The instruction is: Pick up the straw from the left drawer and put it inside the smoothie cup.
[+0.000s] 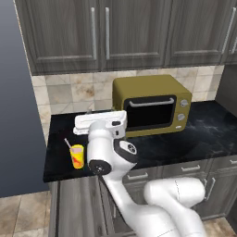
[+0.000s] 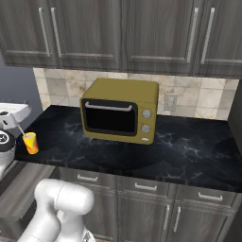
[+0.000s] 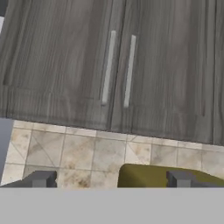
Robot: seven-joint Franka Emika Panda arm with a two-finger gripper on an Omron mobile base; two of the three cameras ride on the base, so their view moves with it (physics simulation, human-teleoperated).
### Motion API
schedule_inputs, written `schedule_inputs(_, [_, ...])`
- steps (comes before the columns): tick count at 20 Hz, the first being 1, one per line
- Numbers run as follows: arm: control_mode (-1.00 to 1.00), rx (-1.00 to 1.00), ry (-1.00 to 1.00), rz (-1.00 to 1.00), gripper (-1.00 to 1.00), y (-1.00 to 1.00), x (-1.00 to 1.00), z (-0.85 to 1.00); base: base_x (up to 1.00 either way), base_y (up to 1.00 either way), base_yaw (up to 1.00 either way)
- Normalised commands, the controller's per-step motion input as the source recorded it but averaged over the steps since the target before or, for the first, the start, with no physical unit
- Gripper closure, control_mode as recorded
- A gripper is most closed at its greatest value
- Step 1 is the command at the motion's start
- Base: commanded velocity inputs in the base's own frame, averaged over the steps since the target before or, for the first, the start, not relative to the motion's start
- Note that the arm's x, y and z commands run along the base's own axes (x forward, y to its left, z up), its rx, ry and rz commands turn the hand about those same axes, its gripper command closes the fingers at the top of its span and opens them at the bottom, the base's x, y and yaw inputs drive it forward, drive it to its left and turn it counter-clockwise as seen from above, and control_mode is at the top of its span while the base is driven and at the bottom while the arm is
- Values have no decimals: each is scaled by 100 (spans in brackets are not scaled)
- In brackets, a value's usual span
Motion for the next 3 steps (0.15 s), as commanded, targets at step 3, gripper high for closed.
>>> schedule_inputs(3, [-100, 0, -1, -7, -100, -73, -20, 76, 0, 0, 0])
